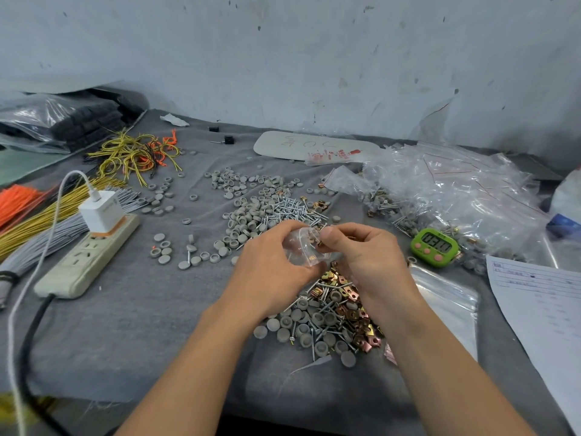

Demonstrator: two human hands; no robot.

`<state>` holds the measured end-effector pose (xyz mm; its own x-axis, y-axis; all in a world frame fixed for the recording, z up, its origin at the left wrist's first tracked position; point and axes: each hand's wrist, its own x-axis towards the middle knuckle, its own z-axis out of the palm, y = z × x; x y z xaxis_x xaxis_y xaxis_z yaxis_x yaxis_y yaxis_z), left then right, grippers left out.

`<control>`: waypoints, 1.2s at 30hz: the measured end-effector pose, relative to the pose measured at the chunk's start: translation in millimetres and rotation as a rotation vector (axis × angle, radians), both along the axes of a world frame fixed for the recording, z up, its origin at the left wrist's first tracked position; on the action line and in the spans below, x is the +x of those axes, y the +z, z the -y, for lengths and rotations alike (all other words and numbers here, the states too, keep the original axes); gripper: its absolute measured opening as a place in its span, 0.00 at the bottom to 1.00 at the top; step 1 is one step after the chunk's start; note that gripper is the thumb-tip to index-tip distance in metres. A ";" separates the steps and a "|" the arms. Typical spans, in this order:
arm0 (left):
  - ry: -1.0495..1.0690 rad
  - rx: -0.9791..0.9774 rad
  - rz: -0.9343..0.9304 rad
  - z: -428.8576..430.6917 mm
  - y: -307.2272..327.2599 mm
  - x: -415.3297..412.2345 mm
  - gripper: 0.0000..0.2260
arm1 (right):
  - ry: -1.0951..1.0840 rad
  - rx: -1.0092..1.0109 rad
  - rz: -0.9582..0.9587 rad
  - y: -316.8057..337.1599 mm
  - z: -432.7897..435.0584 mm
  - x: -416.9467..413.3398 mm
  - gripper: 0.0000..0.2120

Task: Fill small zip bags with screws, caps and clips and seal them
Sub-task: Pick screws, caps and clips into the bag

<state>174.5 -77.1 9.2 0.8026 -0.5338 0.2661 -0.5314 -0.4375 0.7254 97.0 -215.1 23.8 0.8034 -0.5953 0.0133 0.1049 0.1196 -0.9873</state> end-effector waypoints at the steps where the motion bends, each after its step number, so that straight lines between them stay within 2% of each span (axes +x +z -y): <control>1: 0.001 -0.010 -0.004 0.2 0.6 -0.6 0.23 | -0.029 -0.133 -0.033 0.1 -2.0 0.5 0.04; 3: 0.001 -0.031 -0.013 1.2 2.1 -1.7 0.21 | -0.007 -0.303 -0.053 2.1 -9.4 0.7 0.07; 6: 0.020 -0.085 -0.044 2.8 2.9 -1.2 0.17 | 0.067 -0.238 0.017 7.6 -13.4 -2.4 0.10; 10: 0.125 -0.236 -0.087 -1.1 4.8 4.9 0.14 | -0.134 -0.128 0.020 12.2 12.0 -10.4 0.11; 12: 0.194 -0.349 -0.117 -4.3 6.3 9.0 0.13 | -0.246 -0.230 -0.108 7.7 24.7 -11.9 0.12; 14: 0.267 -0.463 -0.130 -8.1 8.4 12.3 0.14 | -0.299 -0.518 -0.323 -1.5 36.6 -13.6 0.09; 16: 0.342 -0.548 -0.107 -11.1 11.0 14.2 0.13 | -0.248 -0.780 -0.530 -9.9 44.6 -16.1 0.08; 20: 0.455 -0.630 -0.007 -14.6 14.6 13.1 0.11 | -0.151 -1.059 -0.922 -19.2 62.7 -18.9 0.18; 22: 0.476 -0.600 0.092 -14.3 14.3 9.9 0.11 | -0.072 -1.081 -0.970 -20.3 67.7 -20.3 0.18; 24: 0.450 -0.474 0.146 -12.1 12.1 7.4 0.13 | -0.043 -1.083 -0.956 -20.6 68.4 -22.4 0.16; 27: 0.359 -0.192 0.105 -3.2 4.7 6.8 0.18 | -0.045 -1.101 -0.924 -20.4 68.4 -22.3 0.15; 29: 0.337 -0.075 0.042 1.7 1.2 7.1 0.26 | -0.008 -1.102 -0.888 -21.0 67.0 -21.3 0.16; 31: 0.321 -0.030 -0.014 4.2 0.1 8.0 0.31 | 0.021 -1.106 -0.855 -21.8 66.0 -21.3 0.17; 36: 0.287 -0.028 -0.069 7.1 0.9 6.1 0.31 | 0.027 -1.054 -0.826 -22.8 69.2 -23.7 0.17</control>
<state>180.7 -84.2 10.1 0.9365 -0.2758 0.2167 -0.3377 -0.5420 0.7695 73.3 -284.3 1.0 0.8098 -0.5854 -0.0389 -0.5535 -0.7403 -0.3815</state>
